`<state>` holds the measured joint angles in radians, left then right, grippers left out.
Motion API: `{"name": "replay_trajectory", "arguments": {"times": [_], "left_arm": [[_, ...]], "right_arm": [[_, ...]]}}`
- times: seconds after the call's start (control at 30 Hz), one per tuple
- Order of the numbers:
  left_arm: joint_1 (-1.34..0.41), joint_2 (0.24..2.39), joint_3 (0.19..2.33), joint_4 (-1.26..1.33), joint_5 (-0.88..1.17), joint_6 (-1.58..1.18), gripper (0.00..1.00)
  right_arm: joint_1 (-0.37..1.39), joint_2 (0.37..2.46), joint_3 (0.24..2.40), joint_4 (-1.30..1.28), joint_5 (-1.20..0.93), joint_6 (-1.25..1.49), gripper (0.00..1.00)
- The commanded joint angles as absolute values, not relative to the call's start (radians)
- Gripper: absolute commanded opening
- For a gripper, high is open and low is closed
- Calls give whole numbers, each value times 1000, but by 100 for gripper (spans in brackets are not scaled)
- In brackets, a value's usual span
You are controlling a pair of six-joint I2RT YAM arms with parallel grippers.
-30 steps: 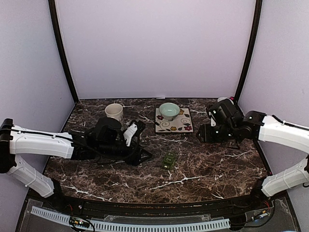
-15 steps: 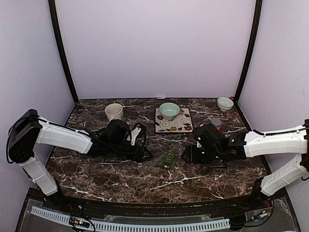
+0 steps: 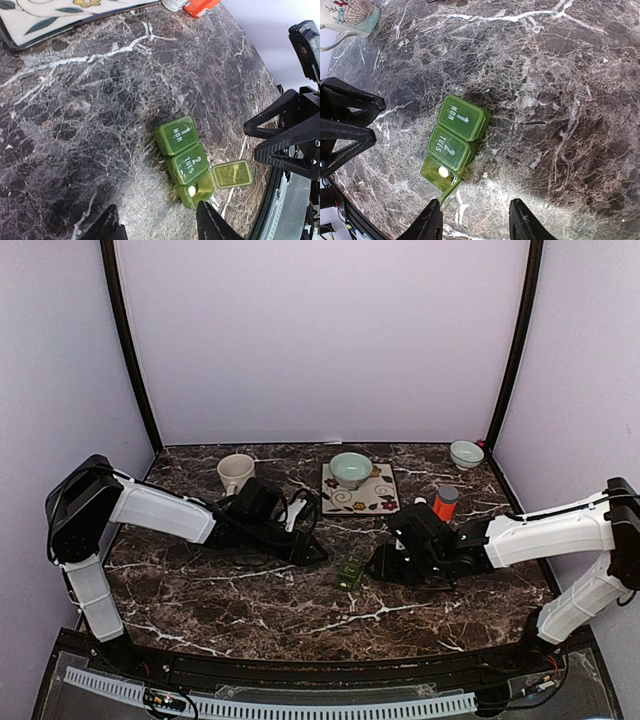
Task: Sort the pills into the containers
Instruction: Close the lid of the pill container on the pill container.
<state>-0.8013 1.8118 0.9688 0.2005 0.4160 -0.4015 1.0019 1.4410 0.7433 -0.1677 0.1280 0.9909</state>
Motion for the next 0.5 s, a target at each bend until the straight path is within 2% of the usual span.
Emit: {"name": "replay_trajectory", "arguments": {"times": [0.0,0.47], "left_arm": [[-787,1837,1015,146,467,-384,52],[-779,1911,1101,90,506,-369,43]], "right_arm": [[1017,1461,735,-126,115,1018,44],[1038,1431,719,-149,129,1062,39]]}}
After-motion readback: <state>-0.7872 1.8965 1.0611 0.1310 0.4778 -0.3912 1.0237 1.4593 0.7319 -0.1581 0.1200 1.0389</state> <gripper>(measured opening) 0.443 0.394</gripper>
